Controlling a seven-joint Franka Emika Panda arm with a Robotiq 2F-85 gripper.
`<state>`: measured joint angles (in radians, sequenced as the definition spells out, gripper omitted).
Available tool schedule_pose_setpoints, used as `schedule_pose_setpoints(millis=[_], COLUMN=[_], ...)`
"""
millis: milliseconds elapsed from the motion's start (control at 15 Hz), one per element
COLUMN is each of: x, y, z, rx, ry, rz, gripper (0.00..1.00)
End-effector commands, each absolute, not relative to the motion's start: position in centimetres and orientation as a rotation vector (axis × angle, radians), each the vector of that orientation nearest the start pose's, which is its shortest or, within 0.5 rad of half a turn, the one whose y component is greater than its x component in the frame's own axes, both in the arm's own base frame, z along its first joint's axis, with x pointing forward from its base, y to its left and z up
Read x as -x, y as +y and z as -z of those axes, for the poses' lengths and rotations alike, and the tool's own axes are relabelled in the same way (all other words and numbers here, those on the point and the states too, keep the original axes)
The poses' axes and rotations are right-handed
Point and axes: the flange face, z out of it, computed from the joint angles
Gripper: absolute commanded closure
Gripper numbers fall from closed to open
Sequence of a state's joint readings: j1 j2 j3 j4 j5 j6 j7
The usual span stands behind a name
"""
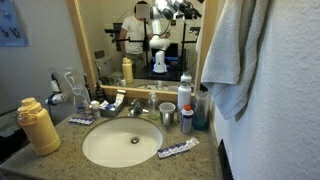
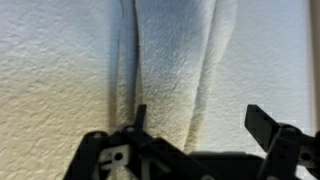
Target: Take the towel hanging to the wall and use it to wipe the counter
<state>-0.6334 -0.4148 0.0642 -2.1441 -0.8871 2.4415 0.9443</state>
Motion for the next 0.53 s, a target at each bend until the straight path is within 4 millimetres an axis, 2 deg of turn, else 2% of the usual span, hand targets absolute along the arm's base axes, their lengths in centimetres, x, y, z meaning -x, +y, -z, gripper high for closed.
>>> schedule_pose_setpoints(millis=[0, 200, 333, 467], x=[-42.3, -43.8, -44.7, -45.9], y=[-30.3, -33.0, -33.7, -33.1], z=[-66.5, -66.2, -65.5, -65.2], rx=[-1.764, -1.624, -1.590, -1.589], ry=[-1.118, -1.081, -1.072, -1.052], rz=[-1.013, -0.993, -0.965, -0.954], gripper=[0.00, 0.00, 0.26, 0.41])
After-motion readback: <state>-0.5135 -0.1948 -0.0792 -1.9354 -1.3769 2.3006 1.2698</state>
